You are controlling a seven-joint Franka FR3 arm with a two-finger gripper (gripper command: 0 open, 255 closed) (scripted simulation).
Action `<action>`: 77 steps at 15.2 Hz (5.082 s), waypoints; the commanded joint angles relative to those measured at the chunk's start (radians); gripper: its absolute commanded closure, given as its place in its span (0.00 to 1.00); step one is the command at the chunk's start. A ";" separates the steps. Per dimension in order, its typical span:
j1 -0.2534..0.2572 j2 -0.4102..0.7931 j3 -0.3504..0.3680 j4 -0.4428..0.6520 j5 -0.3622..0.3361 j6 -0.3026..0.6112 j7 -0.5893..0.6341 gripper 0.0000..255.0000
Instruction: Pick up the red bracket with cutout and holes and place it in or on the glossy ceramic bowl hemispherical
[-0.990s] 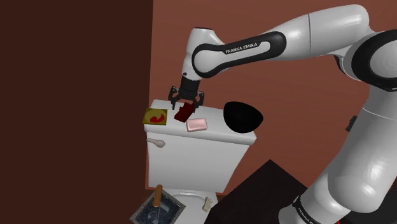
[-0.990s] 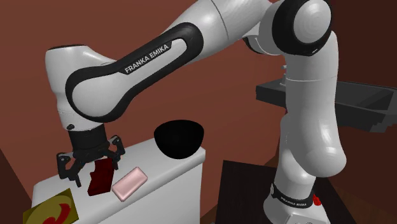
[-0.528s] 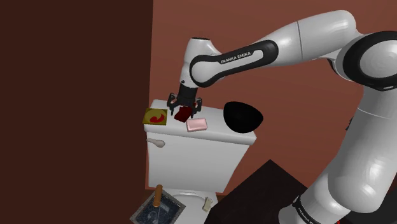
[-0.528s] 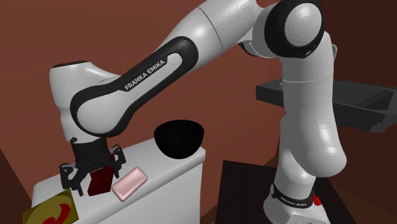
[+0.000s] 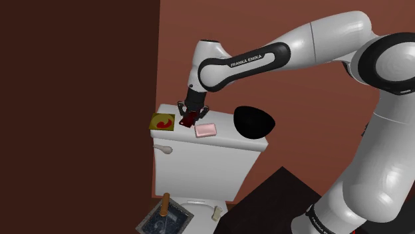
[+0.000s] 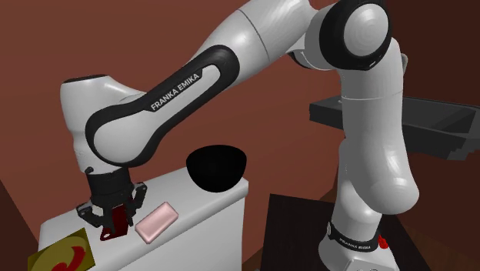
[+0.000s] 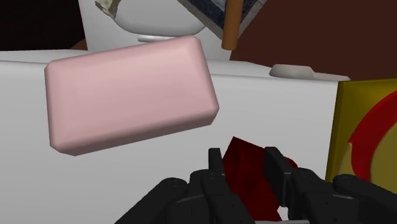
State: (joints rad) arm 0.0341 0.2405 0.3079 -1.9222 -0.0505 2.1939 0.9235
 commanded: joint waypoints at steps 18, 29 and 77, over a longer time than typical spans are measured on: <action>-0.005 -0.051 0.005 0.072 0.020 -0.121 -0.011 1.00; -0.007 -0.086 0.008 0.178 0.032 -0.260 -0.016 1.00; -0.115 -0.822 -0.202 -0.596 0.160 -0.226 -0.393 1.00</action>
State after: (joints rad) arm -0.0794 -0.5840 0.1060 -2.5109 0.1112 1.9668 0.5301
